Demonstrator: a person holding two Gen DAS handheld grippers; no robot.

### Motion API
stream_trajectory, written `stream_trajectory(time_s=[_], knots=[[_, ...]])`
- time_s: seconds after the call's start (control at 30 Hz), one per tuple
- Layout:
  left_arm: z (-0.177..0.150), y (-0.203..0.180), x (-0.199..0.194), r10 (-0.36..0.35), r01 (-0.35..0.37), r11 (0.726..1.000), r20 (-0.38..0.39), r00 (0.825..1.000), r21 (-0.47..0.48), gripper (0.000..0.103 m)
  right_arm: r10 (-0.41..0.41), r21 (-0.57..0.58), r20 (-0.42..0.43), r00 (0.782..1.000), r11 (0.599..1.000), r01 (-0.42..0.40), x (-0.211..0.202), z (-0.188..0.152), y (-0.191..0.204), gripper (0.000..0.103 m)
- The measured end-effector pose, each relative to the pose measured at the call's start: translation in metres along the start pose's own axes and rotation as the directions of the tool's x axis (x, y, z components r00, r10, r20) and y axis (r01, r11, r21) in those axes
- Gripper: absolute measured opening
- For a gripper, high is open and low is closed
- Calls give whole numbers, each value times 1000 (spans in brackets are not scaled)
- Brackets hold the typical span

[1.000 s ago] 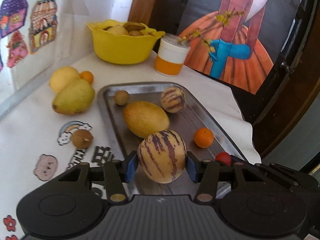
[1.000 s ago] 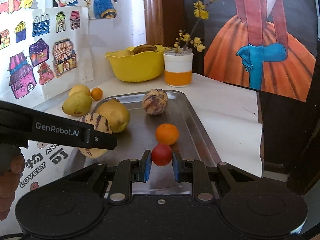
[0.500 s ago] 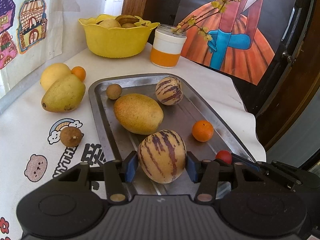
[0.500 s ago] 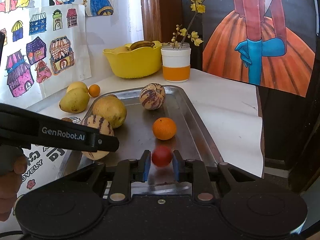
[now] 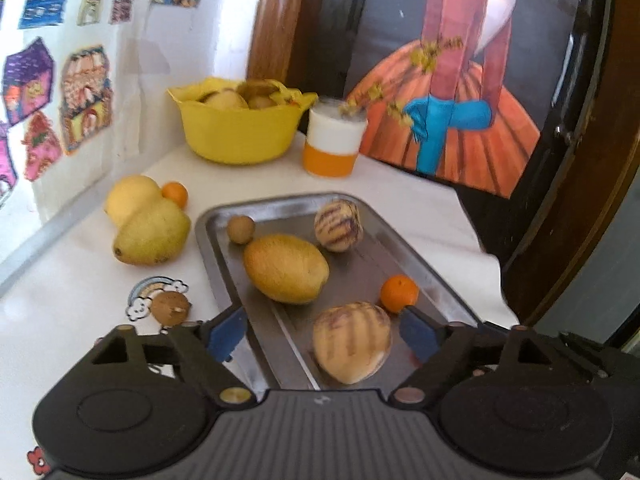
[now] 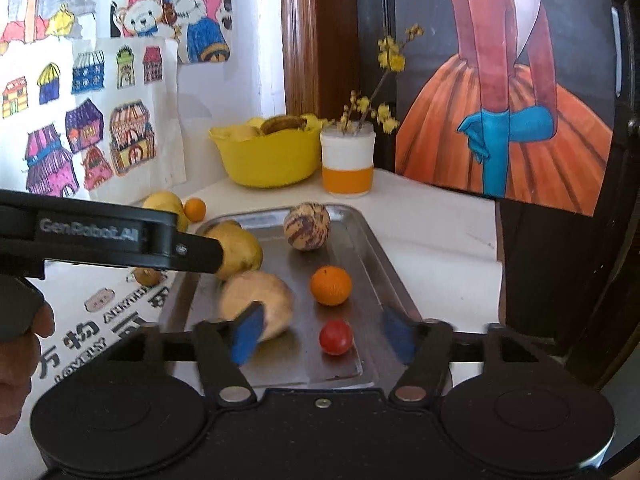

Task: Organize fruits
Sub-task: 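Lower the tomato and pepino onto the tray and open both tools, then withdraw both open tools from the tray toward the remaining fruits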

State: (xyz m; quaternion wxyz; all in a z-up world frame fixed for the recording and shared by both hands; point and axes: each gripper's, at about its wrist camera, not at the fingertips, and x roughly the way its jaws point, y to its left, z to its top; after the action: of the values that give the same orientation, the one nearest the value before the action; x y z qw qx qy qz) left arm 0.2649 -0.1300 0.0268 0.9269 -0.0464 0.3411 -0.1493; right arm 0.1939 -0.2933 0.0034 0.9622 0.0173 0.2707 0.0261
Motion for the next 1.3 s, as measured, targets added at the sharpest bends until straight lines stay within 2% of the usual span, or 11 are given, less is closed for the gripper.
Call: stream_trajectory(time_s=[0.07,0.1,0.23,0.4,0.63,0.97,1.3], knots=[[1,4,-10,8,-8,1000,28,1000,-15,99,9,9,18,1000,1000,-9,-9,2,2,91],[1,6,-15,15,-14,1000,42,999,-20,100,18,15,29,999,1000,-19,-13,4,2,96],[-3,16,-36,38,-36,999,81,996,-27,102,35,16,59,998,999,-36,-32,9,11,102],[-10,34,-61,81,-75,996,112,990,-57,102,55,-20,68,996,998,-54,-50,9,29,102],[-30,62,-92,136,-127,988,107,985,-90,102,118,-67,44,992,991,-115,-69,4,59,102],[-61,104,-126,225,-213,965,67,972,-150,102,203,-149,-41,978,967,-207,-85,-12,109,102],[-78,138,-148,293,-281,944,43,955,-172,102,228,-169,-132,965,954,-248,-84,-22,145,102]])
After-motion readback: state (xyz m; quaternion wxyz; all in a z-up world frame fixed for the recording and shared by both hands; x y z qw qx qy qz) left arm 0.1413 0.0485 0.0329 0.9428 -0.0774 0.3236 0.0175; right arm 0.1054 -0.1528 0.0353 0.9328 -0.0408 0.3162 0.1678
